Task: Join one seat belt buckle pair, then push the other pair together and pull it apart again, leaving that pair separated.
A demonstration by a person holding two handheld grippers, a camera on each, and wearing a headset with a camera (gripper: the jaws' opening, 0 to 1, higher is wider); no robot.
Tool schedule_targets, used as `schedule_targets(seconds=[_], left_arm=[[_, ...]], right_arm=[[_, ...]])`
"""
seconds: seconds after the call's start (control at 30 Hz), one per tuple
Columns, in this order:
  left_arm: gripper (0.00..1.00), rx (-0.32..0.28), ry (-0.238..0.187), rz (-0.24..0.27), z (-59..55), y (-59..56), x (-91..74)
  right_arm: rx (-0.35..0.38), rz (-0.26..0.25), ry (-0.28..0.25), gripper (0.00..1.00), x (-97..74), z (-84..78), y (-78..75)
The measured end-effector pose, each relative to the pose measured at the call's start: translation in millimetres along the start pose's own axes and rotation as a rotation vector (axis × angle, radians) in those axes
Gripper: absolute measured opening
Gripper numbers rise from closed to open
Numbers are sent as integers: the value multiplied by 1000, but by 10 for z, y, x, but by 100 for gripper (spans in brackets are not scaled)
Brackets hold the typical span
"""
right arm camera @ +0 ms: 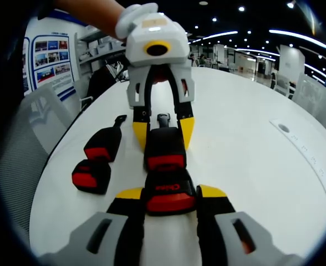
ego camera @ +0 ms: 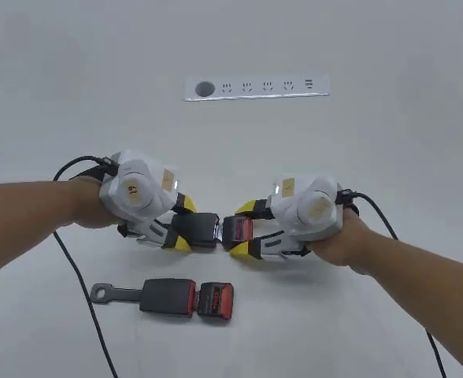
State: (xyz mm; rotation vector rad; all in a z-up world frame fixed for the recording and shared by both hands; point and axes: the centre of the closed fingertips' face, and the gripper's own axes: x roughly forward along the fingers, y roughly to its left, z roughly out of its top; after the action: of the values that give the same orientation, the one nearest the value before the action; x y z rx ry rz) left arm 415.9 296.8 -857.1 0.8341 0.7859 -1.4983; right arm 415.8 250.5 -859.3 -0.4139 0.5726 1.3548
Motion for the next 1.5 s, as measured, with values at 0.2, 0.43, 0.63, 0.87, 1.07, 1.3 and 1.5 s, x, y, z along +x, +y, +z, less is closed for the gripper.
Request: schedule_targets(seconds=[0.2, 0.43, 0.63, 0.87, 1.07, 1.3, 1.5], left_arm=[[34, -3, 0, 0, 0, 0, -1], [34, -12, -1, 4, 5, -8, -4], [34, -9, 2, 2, -16, 0, 3], [34, -14, -3, 3, -25, 6, 4], [34, -18, 0, 4, -35, 13, 6], [34, -23, 8, 7, -8, -3, 3], [34, -27, 13, 12, -23, 5, 7]], right_arm=[[-9, 0, 3, 36, 0, 0, 2], [-18, -2, 9, 36, -1, -3, 1], [-19, -1, 9, 36, -22, -21, -2], [-24, 1, 26, 36, -116, -110, -19], [-33, 5, 19, 37, -131, -107, -26], [-32, 0, 23, 37, -230, -188, -56], [-22, -10, 21, 37, -344, -274, -44]])
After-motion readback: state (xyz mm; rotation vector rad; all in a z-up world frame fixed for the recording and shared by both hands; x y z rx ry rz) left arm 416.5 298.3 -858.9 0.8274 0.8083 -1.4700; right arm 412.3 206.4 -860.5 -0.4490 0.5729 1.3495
